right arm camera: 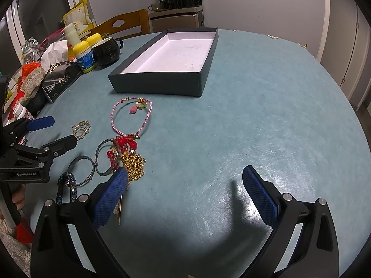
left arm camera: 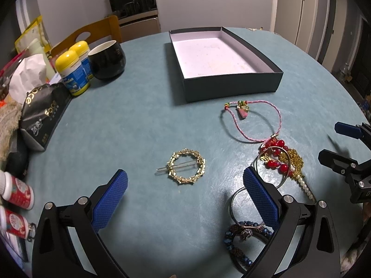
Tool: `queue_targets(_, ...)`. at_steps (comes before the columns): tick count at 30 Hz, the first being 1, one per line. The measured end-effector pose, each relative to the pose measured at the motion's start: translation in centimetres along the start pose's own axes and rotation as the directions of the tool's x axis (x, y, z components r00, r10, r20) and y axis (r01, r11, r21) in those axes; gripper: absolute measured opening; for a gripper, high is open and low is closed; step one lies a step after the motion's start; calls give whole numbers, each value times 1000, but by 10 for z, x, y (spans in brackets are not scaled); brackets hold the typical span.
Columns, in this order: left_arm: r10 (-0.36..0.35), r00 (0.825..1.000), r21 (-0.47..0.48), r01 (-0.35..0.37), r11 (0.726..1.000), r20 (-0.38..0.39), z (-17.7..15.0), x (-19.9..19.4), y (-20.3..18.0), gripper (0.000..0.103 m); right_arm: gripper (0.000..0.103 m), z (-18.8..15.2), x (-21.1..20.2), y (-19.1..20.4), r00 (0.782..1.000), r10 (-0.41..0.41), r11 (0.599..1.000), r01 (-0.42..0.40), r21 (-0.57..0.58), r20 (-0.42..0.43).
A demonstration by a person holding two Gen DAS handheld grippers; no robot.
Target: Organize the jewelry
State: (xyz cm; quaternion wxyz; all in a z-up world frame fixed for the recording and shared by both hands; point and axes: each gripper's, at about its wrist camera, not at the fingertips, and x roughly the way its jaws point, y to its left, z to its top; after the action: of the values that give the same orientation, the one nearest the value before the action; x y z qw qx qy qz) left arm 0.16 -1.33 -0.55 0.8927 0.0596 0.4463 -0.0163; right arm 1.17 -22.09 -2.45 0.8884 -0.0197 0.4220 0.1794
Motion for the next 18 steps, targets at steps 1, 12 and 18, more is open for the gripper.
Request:
queue_targets(1, -2, 1000, -1, 2, 1000, 0, 0, 0, 0, 101, 98, -1, 1, 0, 1000, 0, 1000, 0, 0, 0)
queue_targets(12, -2, 1000, 21, 2, 1000, 8, -1, 2, -2, 101, 98, 0, 1, 0, 1000, -1, 1000, 1, 2, 8)
queue_targets(18, -23, 999, 38, 22, 999, 29, -1, 3, 0, 101, 98, 5, 0, 0, 1000, -3, 1000, 2, 6, 31)
